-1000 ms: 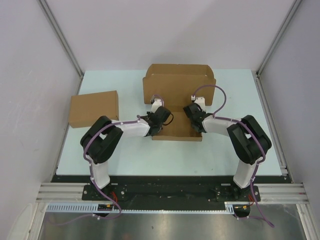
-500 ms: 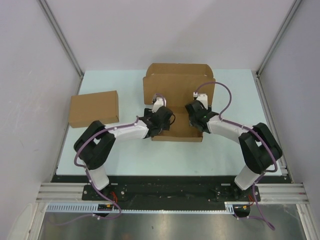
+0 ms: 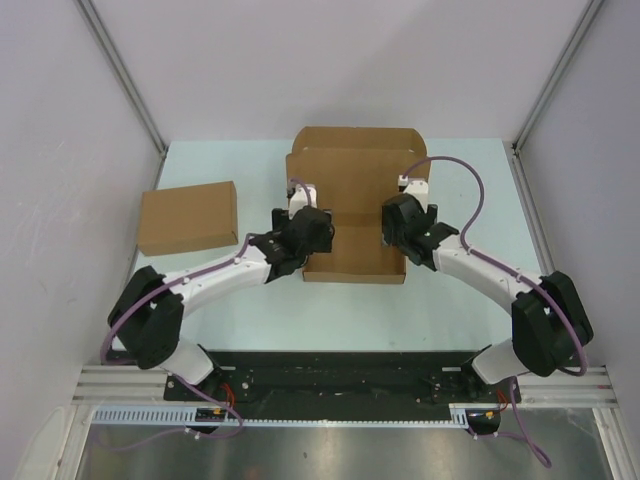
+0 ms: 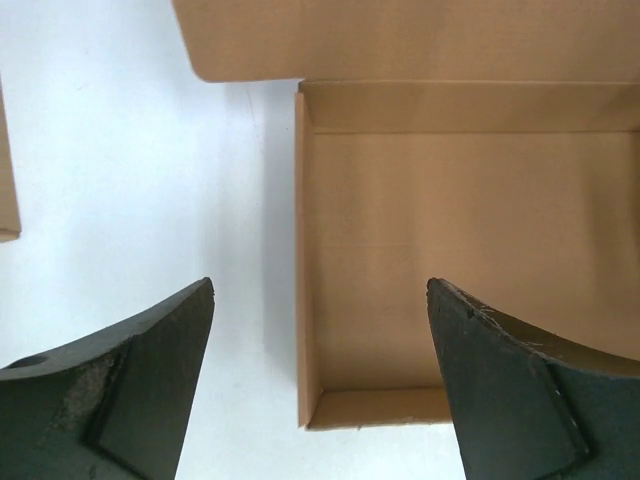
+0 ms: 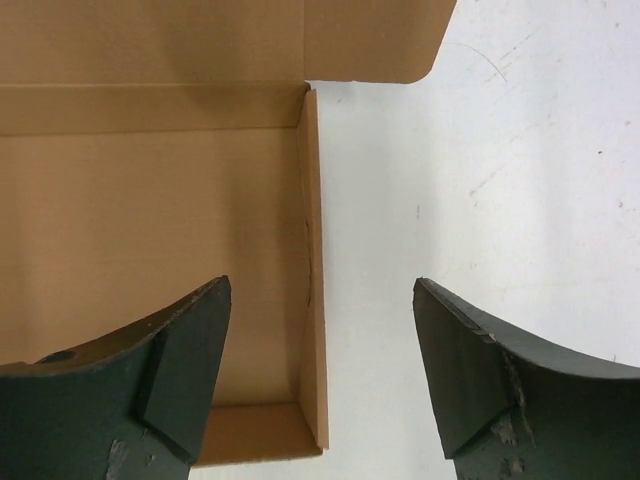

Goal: Fold the paper box

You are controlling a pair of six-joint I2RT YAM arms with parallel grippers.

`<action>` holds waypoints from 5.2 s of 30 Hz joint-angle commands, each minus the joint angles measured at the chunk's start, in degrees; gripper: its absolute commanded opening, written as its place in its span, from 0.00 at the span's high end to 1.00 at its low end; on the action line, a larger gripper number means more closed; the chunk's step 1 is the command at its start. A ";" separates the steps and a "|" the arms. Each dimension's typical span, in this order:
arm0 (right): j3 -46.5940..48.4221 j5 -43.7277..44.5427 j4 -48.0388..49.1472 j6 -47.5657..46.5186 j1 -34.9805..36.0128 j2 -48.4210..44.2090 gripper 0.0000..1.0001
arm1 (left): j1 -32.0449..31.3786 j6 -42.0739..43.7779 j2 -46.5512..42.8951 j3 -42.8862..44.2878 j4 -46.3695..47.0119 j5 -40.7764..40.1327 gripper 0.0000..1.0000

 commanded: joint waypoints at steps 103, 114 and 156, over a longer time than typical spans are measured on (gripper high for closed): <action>5.37 -65.52 42.16 -17.41 -27.14 6.50 1.00 | 40.66 2.24 2.16 -7.24 54.24 63.24 0.00; 5.11 -65.70 42.33 -17.32 -26.97 6.24 1.00 | 43.65 -2.16 15.89 -0.74 65.49 71.18 0.06; 5.02 -58.67 40.67 -16.88 -23.89 4.75 0.93 | 39.43 -3.57 17.84 1.73 71.23 73.73 0.99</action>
